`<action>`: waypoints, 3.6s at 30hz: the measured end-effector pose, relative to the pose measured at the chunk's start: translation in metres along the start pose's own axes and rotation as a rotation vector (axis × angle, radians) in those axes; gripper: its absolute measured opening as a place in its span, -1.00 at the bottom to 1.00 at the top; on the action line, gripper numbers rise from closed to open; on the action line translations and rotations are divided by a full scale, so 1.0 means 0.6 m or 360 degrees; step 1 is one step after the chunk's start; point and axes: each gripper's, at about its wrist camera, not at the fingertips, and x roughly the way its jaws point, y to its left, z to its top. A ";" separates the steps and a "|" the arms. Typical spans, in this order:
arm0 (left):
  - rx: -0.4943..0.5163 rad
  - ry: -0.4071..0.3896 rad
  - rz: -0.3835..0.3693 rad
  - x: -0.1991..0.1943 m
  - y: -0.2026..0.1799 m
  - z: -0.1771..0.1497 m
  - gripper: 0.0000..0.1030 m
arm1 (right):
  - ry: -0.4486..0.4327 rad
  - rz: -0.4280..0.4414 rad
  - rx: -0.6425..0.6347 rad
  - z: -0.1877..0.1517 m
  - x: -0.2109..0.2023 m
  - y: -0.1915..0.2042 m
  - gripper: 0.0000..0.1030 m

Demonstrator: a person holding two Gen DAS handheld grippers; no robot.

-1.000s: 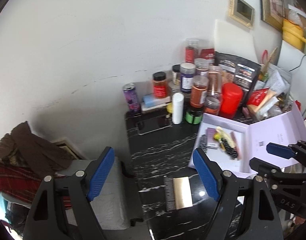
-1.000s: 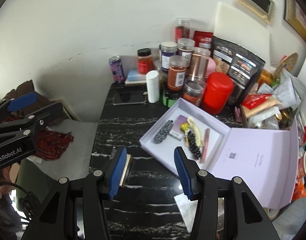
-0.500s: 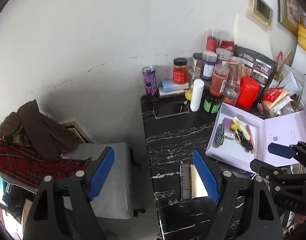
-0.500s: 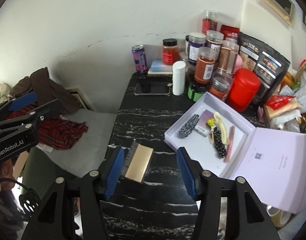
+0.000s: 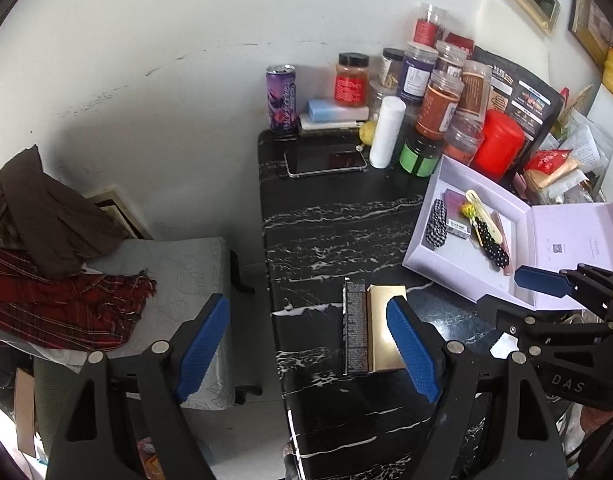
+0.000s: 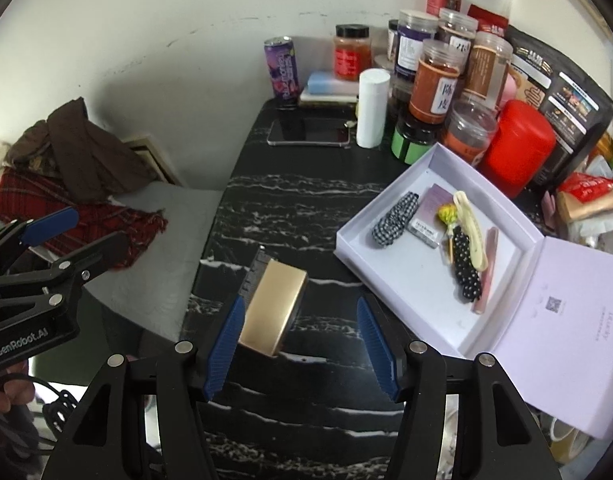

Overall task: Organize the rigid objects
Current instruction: 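Withdraw both grippers from the gift box toward the gold compact, then grasp the gold compact with the left gripper while the right gripper grasps the black cosmetic box, then lift the gold compact and black cosmetic box and carry both over the gift box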

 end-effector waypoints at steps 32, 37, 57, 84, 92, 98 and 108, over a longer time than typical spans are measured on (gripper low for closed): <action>0.0216 0.0442 -0.0168 0.244 -0.147 -0.061 -0.12 | 0.0244 -0.0176 0.0173 -0.066 0.088 -0.116 0.14; 0.0235 0.0423 -0.0207 0.227 -0.145 -0.060 -0.15 | 0.0237 -0.0177 0.0184 -0.066 0.087 -0.120 0.14; -0.0082 0.0331 0.0042 0.092 0.019 -0.084 -0.15 | 0.0276 0.0166 0.0012 -0.035 0.168 0.007 0.14; -0.0235 0.0378 0.0147 0.139 0.099 -0.134 -0.15 | 0.0346 -0.0108 -0.0070 -0.008 0.311 0.125 0.42; -0.0232 0.0365 0.0122 0.130 0.095 -0.128 -0.15 | 0.0313 -0.0090 -0.0145 -0.021 0.303 0.127 -0.52; -0.0220 0.0335 0.0097 0.114 0.085 -0.121 -0.15 | 0.0295 -0.0036 -0.0111 -0.033 0.276 0.114 -0.52; -0.0123 0.0268 0.0053 0.061 0.040 -0.105 -0.15 | 0.0219 0.0036 -0.0106 -0.029 0.178 0.092 -0.52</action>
